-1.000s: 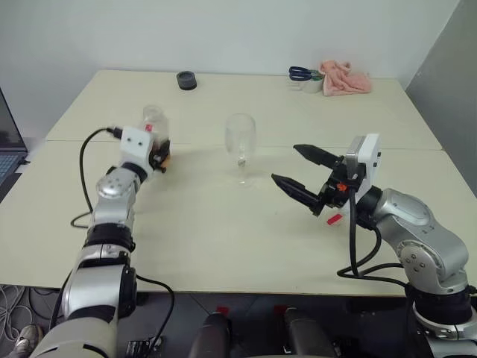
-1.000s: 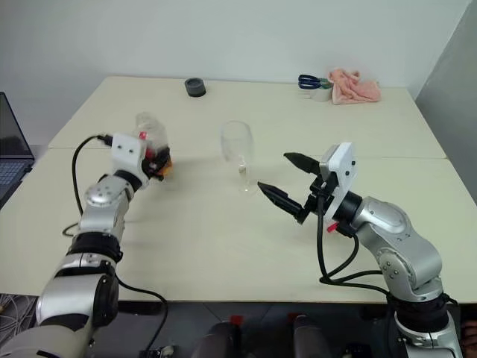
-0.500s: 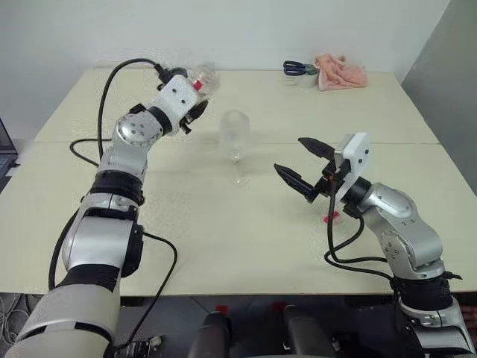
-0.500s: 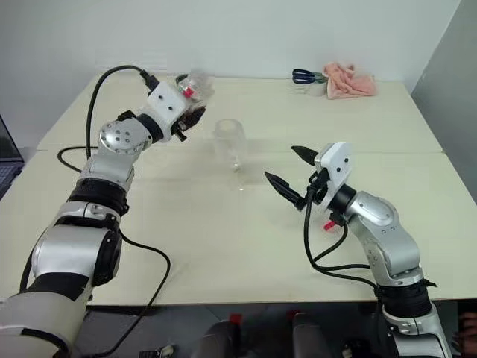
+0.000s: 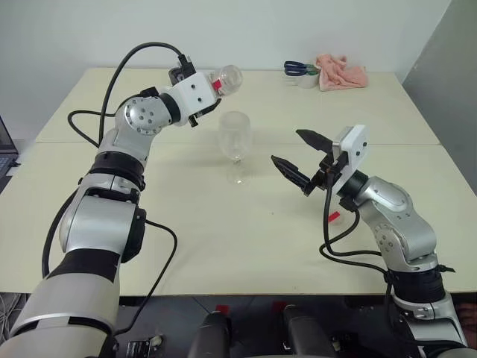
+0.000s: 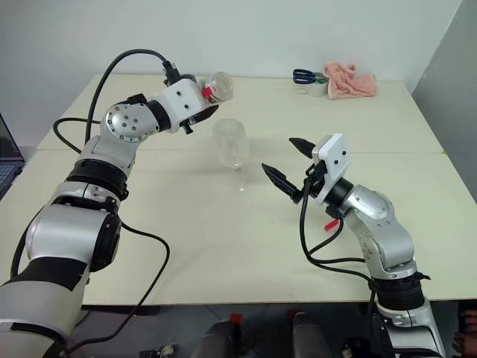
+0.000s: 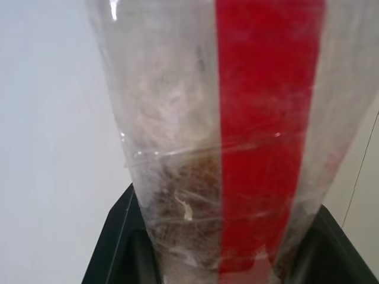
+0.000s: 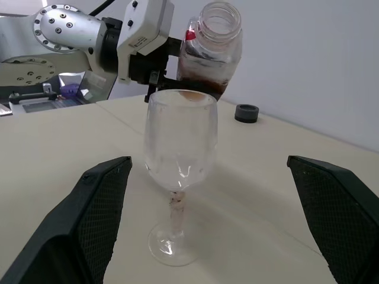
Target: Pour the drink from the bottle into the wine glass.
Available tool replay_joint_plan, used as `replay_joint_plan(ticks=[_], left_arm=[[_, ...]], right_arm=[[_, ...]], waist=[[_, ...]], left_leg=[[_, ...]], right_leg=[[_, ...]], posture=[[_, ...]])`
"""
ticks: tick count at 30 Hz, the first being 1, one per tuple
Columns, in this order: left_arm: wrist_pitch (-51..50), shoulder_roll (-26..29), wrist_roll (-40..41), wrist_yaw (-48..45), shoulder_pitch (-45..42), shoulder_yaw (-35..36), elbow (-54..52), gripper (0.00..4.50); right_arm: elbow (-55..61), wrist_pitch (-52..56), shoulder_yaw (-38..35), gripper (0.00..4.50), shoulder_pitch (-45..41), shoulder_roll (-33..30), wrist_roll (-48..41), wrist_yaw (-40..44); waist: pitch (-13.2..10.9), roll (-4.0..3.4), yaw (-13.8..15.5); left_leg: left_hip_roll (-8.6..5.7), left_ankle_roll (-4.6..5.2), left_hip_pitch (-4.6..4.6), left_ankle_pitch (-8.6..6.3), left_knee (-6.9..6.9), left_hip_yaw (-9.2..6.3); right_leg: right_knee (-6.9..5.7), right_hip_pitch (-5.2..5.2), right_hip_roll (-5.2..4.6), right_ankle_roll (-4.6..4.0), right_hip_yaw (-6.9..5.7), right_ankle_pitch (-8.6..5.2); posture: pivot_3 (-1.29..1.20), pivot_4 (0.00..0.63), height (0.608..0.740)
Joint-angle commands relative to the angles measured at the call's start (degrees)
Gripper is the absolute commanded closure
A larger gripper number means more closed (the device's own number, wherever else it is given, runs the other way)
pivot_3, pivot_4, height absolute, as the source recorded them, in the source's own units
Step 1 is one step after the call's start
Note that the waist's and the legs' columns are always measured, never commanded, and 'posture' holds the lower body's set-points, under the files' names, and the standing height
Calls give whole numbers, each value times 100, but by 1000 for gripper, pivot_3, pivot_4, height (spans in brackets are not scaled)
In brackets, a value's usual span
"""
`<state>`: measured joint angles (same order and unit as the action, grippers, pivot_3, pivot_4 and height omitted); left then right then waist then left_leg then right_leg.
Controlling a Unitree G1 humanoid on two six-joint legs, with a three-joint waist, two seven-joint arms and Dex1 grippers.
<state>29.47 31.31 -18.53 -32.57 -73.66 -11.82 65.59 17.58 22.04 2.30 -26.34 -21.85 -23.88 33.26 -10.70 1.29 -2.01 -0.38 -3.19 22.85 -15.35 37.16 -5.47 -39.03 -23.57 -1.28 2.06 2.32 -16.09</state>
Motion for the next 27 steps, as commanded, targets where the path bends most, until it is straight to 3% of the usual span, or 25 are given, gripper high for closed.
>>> replay_joint_plan(ticks=[1, 27], left_arm=[[261, 179, -116, 51, -295, -48, -65, 2746], [1045, 706, -1467, 964, -732, -918, 190, 2746]], right_arm=[[287, 35, -141, 0, -155, 42, -161, -19], [227, 56, -96, 0, -173, 91, -190, -6]], waist=[[0, 0, -1], [0, 0, -4]], left_leg=[[0, -1, 0, 0, 0, 0], [-1, 9, 8, -5, 38, -2]], right_leg=[[-1, 0, 0, 0, 0, 0], [-20, 0, 0, 0, -1, 1]], posture=[[0, 150, 740], [0, 150, 740]])
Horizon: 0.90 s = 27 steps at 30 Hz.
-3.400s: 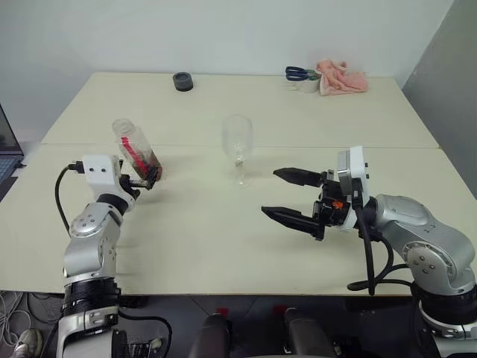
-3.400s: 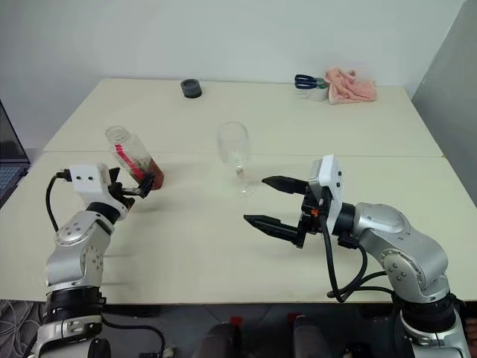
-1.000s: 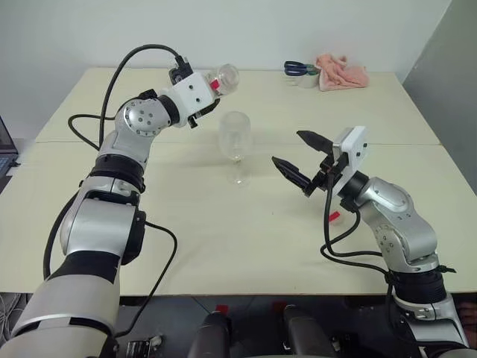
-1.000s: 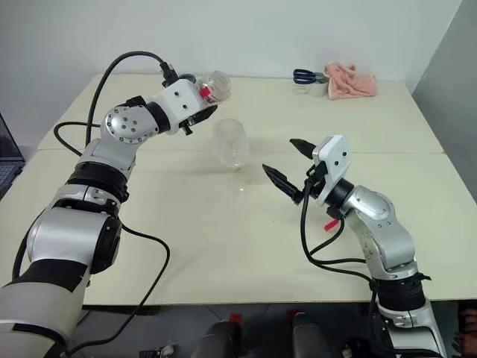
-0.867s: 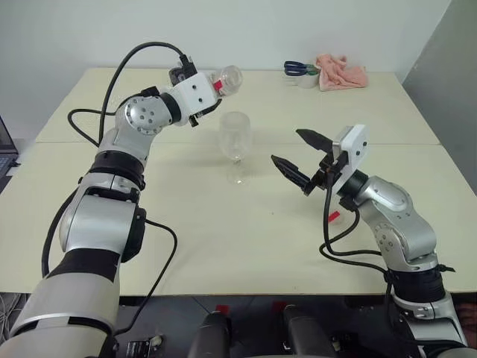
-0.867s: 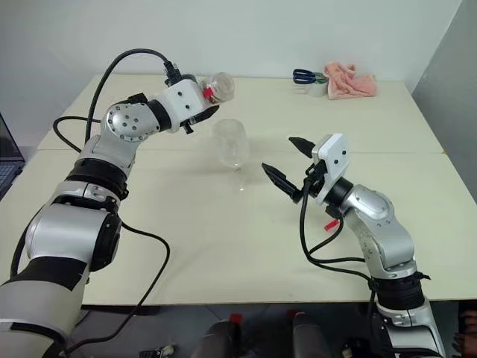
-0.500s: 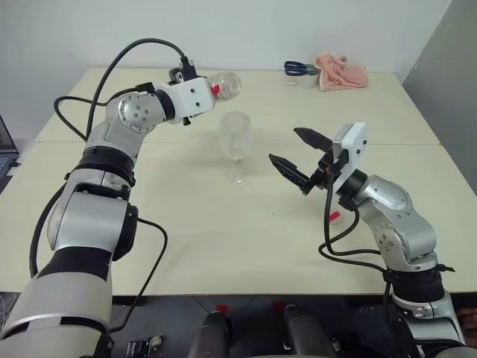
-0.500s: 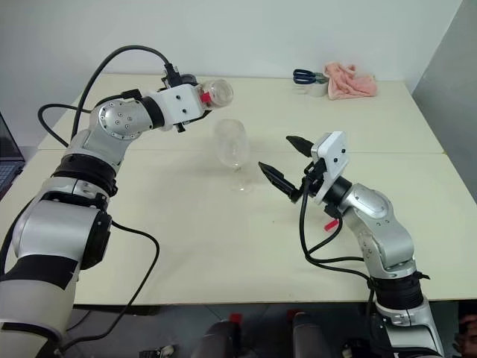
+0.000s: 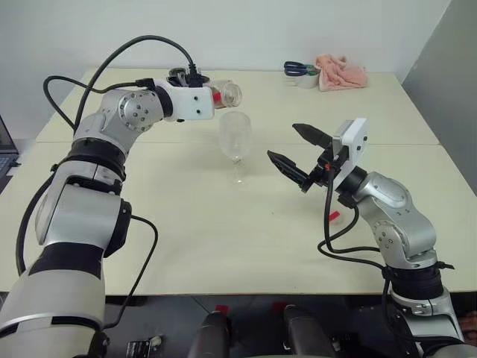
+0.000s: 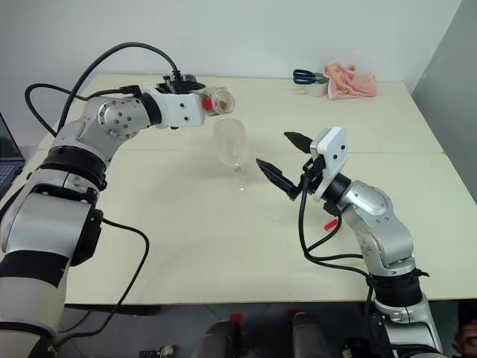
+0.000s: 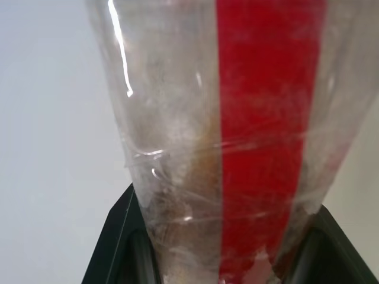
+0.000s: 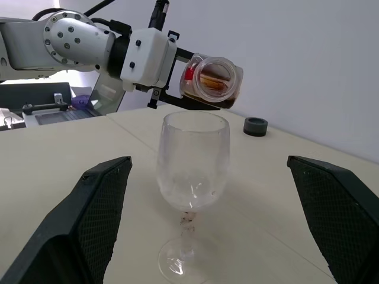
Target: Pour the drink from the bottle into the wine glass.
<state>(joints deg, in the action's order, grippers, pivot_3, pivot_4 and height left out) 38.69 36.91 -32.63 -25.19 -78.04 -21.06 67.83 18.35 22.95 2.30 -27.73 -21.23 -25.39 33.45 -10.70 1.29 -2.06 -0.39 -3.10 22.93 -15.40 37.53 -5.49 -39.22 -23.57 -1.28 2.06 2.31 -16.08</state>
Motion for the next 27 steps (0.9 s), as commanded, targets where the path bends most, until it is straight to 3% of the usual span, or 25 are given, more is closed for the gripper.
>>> replay_joint_plan(ticks=[1, 10, 27], left_arm=[[139, 158, -99, 265, -310, -22, -16, 2746], [231, 255, -321, 426, -388, -154, 47, 2746], [292, 411, -858, 854, -608, -522, 108, 2746]], right_arm=[[144, -39, -97, 0, -33, 33, -41, -26], [100, -64, -91, 0, -27, 39, -33, 6], [148, -54, -77, 0, 19, 25, -66, 81]], waist=[[0, 0, 0], [0, 0, -1], [0, 0, -34]], left_leg=[[-1, 0, 1, 0, 5, 0], [-1, 7, -7, -3, 46, -5], [-1, 8, -7, -2, 49, -5]], right_leg=[[-4, 0, 0, 0, 0, 0], [-67, 0, 5, 2, 2, -1], [-71, 0, 7, 1, 2, -1]], posture=[[0, 150, 740], [0, 150, 740], [0, 150, 740]])
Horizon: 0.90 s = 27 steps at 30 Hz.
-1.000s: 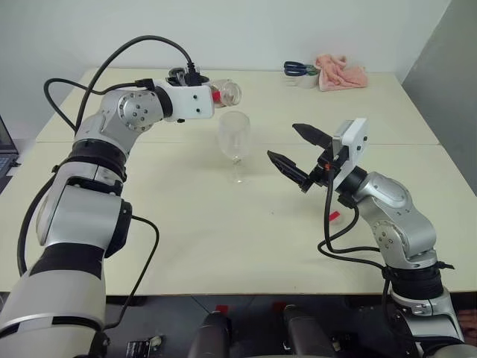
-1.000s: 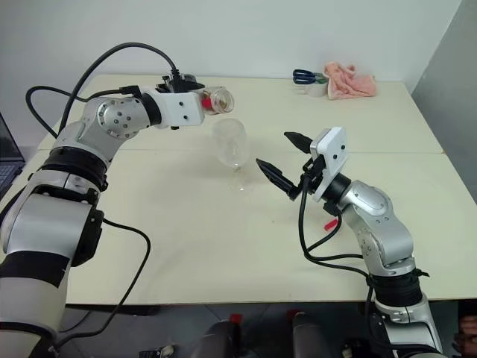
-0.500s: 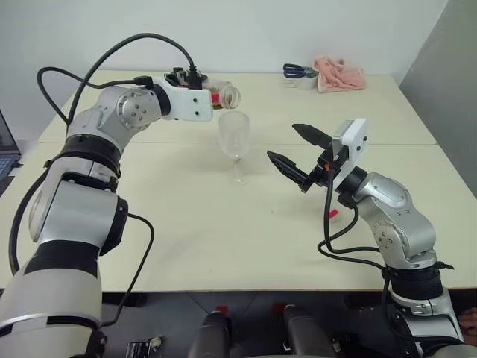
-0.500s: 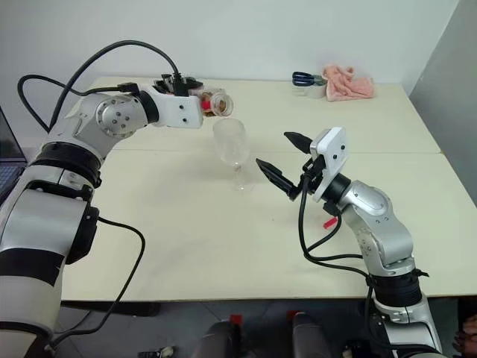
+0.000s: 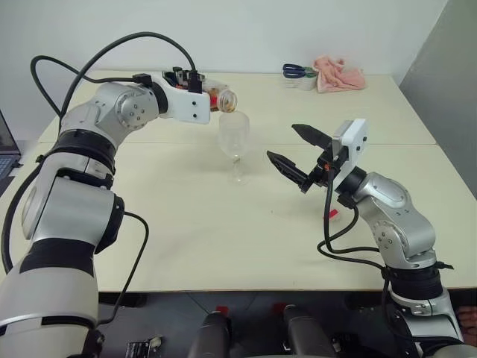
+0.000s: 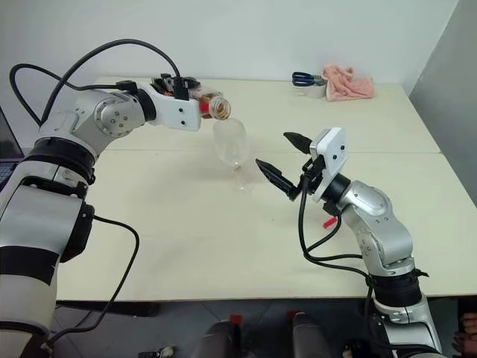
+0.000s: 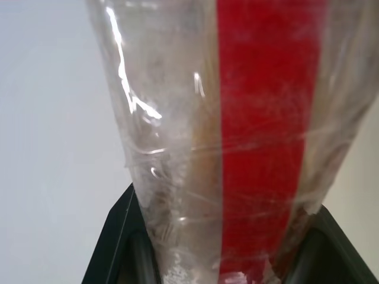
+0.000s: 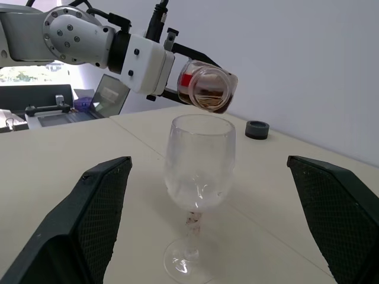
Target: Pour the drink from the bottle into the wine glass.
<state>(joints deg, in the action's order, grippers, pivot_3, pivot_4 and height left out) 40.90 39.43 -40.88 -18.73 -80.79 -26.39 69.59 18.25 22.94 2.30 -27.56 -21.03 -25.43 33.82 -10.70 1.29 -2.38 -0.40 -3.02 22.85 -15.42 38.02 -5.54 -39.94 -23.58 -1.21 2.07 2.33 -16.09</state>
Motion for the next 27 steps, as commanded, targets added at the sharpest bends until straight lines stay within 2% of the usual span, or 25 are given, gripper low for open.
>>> replay_joint_plan(ticks=[1, 27], left_arm=[[76, 167, -52, 232, -344, -9, -64, 2746], [91, 252, -389, 573, -526, -285, 42, 2746]], right_arm=[[164, -54, -77, 0, 4, 6, -63, 44], [177, -67, -77, 0, 39, 19, -86, 128]], waist=[[0, 0, -1], [0, 0, -2]], left_leg=[[0, 0, 0, 0, 0, 0], [0, 0, 1, 0, 1, 1]], right_leg=[[0, 0, 0, 0, 0, 0], [0, 0, 0, 0, 0, 0]], posture=[[0, 150, 740], [0, 150, 740]])
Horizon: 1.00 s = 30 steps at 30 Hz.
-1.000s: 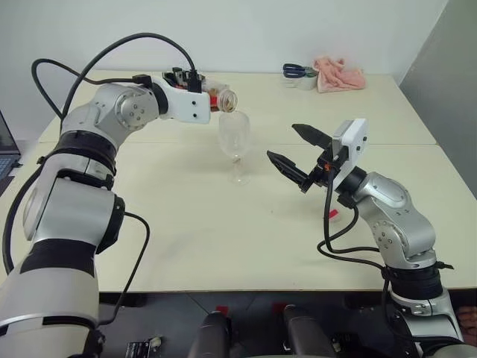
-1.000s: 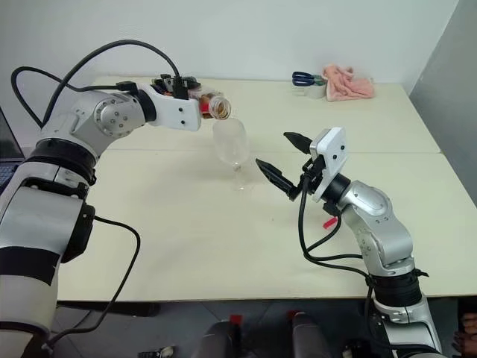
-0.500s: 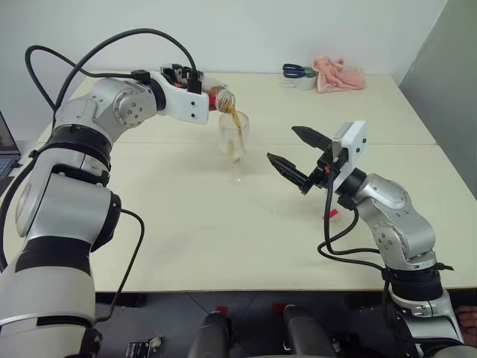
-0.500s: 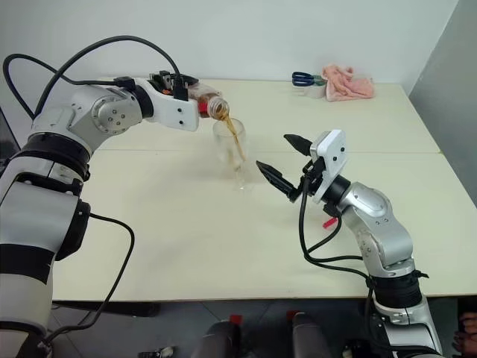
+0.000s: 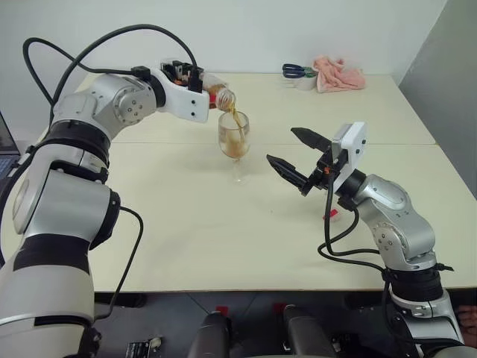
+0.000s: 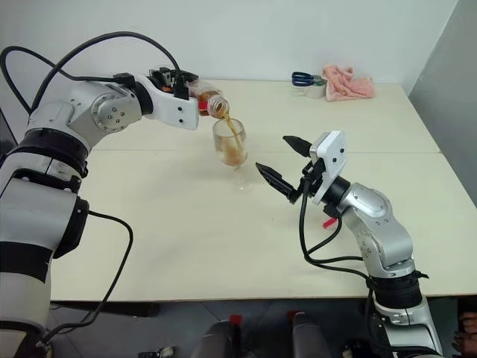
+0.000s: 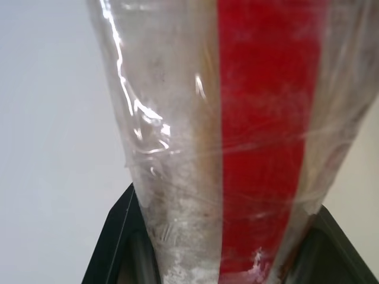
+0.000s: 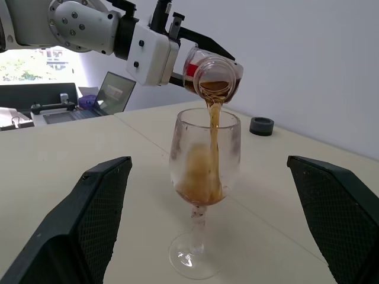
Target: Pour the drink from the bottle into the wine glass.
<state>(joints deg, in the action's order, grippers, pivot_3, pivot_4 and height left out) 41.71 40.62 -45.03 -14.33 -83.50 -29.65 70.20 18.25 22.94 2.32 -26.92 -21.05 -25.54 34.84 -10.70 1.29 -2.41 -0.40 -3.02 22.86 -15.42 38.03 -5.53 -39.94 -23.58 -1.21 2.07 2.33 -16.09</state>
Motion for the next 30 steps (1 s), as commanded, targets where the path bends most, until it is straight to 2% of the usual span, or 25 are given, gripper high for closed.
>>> replay_joint_plan(ticks=[1, 23, 30], left_arm=[[10, 135, 30, 133, -257, 47, -18, 2746], [-66, 137, 53, 169, -280, 69, 82, 2746], [-205, -84, 1135, -656, -49, 821, 54, 2746]], right_arm=[[175, -66, -81, 0, -25, 21, -76, 27], [212, -46, -128, 0, -43, 9, -146, 7], [201, -23, -140, 0, -72, 18, -161, -12]], waist=[[0, 0, 0], [0, 0, -1], [0, 0, -8]], left_leg=[[0, 0, 0, 0, 0, 0], [0, 0, 0, 0, 1, 0], [0, 0, 0, 0, 2, 0]], right_leg=[[0, 0, 0, 0, 0, 0], [-1, 0, 0, 0, 0, 0], [-1, 0, 0, 0, 0, 0]], posture=[[0, 150, 740], [0, 150, 740], [0, 150, 740]])
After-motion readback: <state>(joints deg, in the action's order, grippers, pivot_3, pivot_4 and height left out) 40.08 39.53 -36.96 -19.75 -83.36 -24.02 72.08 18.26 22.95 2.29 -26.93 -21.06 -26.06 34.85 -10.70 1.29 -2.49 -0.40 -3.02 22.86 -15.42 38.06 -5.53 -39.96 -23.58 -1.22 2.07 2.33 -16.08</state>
